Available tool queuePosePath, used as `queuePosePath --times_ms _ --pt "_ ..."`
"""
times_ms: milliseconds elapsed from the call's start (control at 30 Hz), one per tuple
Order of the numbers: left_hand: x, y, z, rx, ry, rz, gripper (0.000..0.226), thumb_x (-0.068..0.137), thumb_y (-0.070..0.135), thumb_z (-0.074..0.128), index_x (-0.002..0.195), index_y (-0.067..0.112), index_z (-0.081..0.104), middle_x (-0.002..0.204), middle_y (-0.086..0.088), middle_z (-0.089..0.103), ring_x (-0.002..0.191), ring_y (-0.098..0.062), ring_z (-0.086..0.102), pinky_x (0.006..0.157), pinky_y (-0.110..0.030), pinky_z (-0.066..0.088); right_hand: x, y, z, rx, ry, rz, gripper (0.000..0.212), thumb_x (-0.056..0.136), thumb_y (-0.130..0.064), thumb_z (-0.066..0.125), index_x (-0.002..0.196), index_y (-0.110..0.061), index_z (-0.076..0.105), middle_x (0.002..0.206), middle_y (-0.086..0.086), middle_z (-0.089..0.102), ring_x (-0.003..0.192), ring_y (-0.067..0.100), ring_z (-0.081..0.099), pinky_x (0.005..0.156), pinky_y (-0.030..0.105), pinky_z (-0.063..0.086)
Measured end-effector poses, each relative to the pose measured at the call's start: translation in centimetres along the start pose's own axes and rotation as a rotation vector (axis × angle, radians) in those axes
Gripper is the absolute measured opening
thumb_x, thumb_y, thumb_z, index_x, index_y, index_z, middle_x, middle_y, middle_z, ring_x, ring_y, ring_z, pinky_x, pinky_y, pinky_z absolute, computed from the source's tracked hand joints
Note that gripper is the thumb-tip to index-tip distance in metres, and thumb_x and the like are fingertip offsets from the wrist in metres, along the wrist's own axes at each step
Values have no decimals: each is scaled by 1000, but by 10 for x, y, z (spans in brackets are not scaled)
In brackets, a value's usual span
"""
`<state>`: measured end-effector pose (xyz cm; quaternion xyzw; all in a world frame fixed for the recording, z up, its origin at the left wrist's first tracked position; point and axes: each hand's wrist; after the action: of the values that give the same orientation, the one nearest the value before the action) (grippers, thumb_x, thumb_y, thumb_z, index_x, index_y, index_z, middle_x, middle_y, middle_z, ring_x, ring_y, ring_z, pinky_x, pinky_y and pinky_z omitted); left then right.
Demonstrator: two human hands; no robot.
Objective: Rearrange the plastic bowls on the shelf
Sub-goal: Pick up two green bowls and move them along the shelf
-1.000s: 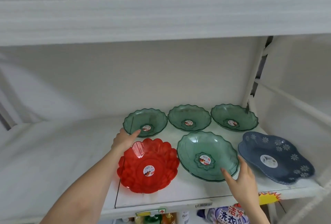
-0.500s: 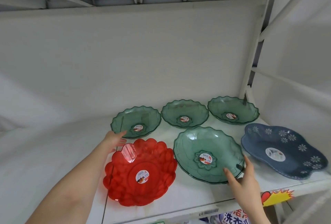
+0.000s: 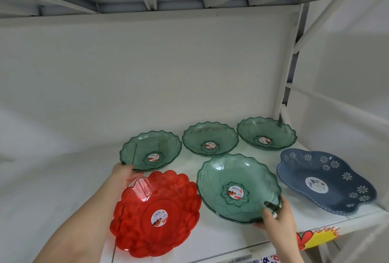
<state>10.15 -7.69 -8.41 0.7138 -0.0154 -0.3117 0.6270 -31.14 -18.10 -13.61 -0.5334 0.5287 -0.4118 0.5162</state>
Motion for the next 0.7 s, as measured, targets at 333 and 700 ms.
queuePosePath --times_ms 333,700 --pt "-22 15 -22 -46 70 81 52 96 -3 40 146 9 31 134 -26 56 111 -42 63 73 -28 53 -9 -22 -6 94 -6 -22 55 87 4 48 138 -14 42 117 11 55 90 38 66 61 43 62" --pt "-95 35 -77 -87 101 40 49 96 0 43 144 5 35 130 -27 57 102 -43 65 48 -15 54 -30 -92 1 88 -73 -22 56 89 1 48 141 -17 35 131 7 50 86 39 70 55 30 59"
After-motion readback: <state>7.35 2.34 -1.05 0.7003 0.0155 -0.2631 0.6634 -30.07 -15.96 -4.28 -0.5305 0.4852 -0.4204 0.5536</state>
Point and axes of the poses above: each hand's wrist, its own x-axis towards the middle knuckle, its own z-axis out of the palm, y = z × x
